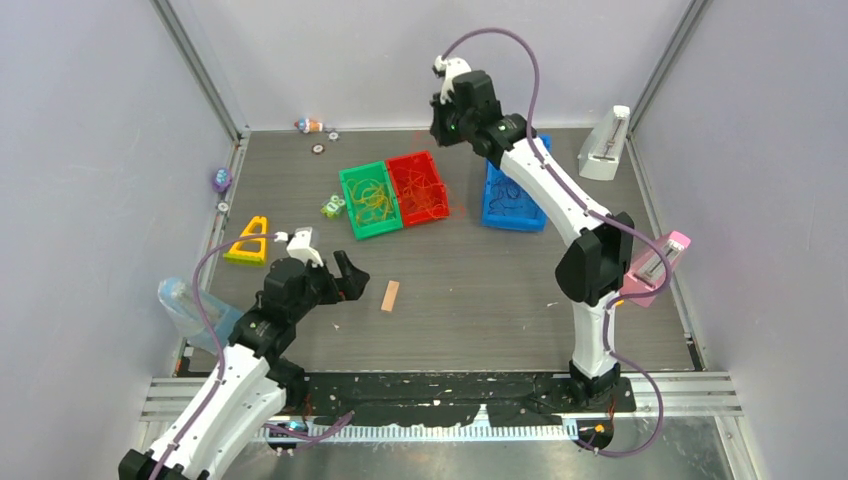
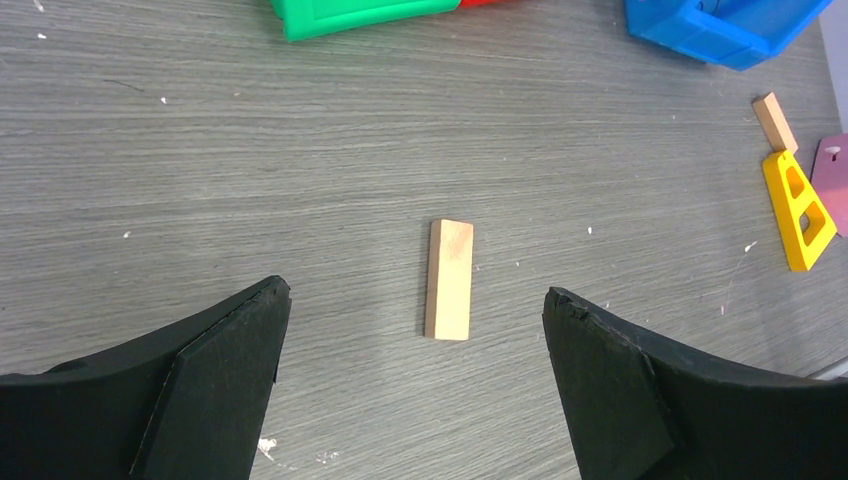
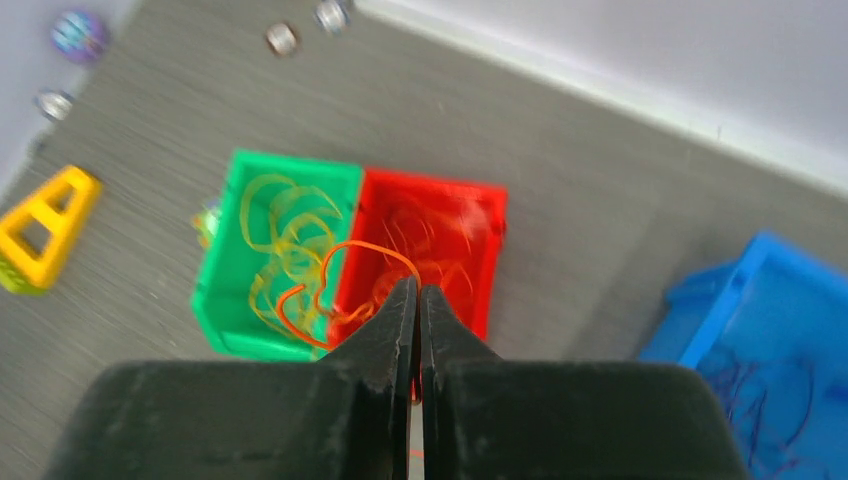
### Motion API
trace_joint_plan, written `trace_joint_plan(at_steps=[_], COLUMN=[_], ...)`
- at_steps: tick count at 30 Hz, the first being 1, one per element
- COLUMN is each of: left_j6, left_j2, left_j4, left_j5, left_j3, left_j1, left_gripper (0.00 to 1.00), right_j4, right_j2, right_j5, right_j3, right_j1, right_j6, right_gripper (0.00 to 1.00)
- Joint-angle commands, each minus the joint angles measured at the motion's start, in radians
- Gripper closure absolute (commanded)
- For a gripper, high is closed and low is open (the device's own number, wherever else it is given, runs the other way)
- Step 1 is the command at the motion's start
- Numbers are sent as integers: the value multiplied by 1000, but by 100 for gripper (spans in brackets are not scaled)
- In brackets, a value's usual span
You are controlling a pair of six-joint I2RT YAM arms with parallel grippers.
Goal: Untangle the cables
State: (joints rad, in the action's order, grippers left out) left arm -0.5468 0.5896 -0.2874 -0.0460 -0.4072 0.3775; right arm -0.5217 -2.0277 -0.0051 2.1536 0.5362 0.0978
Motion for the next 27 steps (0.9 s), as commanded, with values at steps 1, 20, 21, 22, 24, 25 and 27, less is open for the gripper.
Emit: trace_joint_plan(at_steps=[1, 20, 21, 22, 24, 25, 27], left_j6=[3, 11, 12, 12, 14, 13, 14], left_j2=[31, 40, 42, 42, 46, 48, 52], left_j4=[59, 34, 32, 31, 30, 29, 30], left_j5=[-10, -9, -7, -6, -8, -8, -12], left_j3=[-23, -41, -42, -43, -49, -50, -52], left_j1=[1, 1, 1, 1, 1, 1, 1], left_gripper=[2, 2, 3, 2, 2, 2, 2], right_j4=[73, -83, -96, -117, -125, -119, -91], right_j2=[110, -324, -362, -375, -364, -349, -278], right_j5=[56, 94, 94, 96, 100, 99, 101], right_j3=[-231, 208, 231, 262, 250, 232, 150], right_j1=[-23, 18, 20, 21, 22, 21, 22], right_j6=[76, 0, -1, 2, 7, 8, -3], right_gripper=[95, 95, 93, 77, 45, 34, 25])
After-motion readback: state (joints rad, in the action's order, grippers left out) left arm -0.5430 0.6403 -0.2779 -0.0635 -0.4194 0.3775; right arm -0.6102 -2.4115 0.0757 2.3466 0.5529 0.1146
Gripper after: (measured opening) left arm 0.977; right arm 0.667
